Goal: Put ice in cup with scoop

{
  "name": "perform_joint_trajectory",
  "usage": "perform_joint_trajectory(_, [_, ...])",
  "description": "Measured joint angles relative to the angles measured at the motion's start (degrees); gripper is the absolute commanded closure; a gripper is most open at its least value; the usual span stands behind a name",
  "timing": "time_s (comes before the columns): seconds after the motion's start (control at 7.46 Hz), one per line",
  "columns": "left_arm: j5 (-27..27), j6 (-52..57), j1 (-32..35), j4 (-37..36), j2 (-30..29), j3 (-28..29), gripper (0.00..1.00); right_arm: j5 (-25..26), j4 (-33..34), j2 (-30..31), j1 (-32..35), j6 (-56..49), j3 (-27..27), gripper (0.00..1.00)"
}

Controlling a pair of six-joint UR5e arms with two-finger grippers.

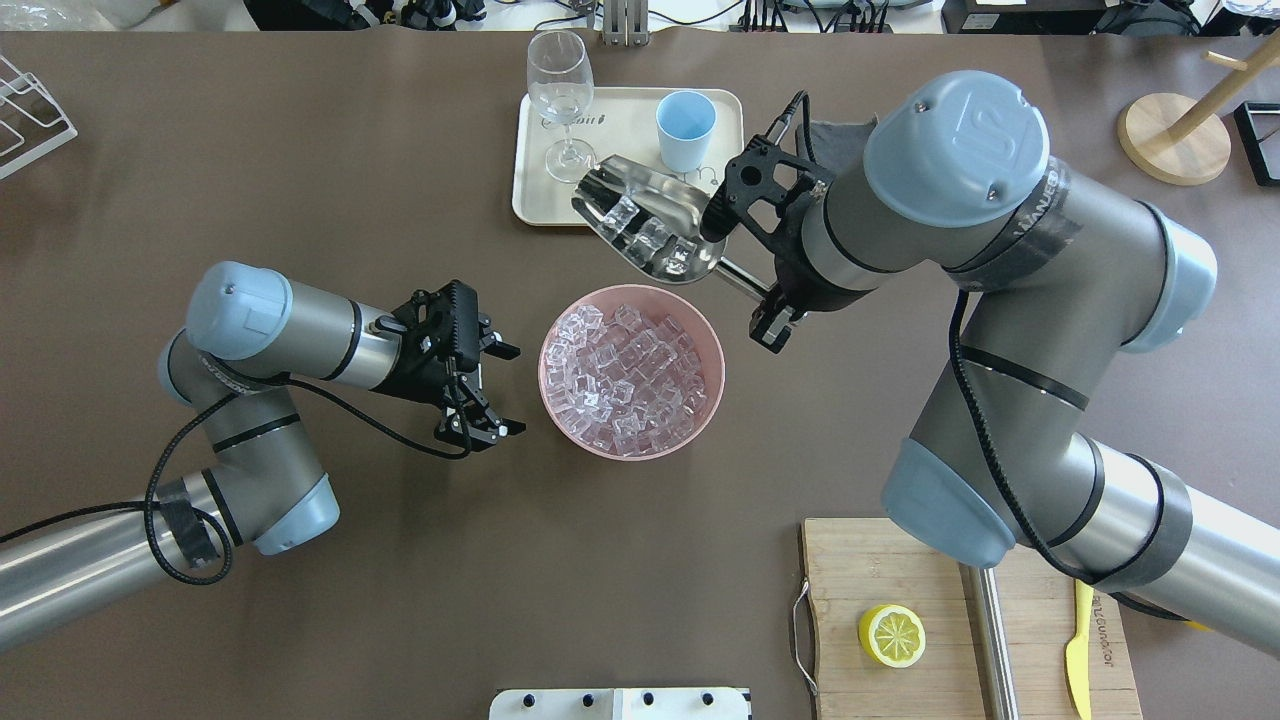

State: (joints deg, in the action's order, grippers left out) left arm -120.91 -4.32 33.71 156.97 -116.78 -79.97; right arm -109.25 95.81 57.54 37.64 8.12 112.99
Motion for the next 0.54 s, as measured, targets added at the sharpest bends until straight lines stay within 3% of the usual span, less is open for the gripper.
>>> perform_joint_trajectory(0.54, [-3.69, -0.09, 10.64, -13.84, 6.72, -8.86, 0.02, -3.28, -4.49, 0.93, 5.38, 3.18, -2.68, 1.0])
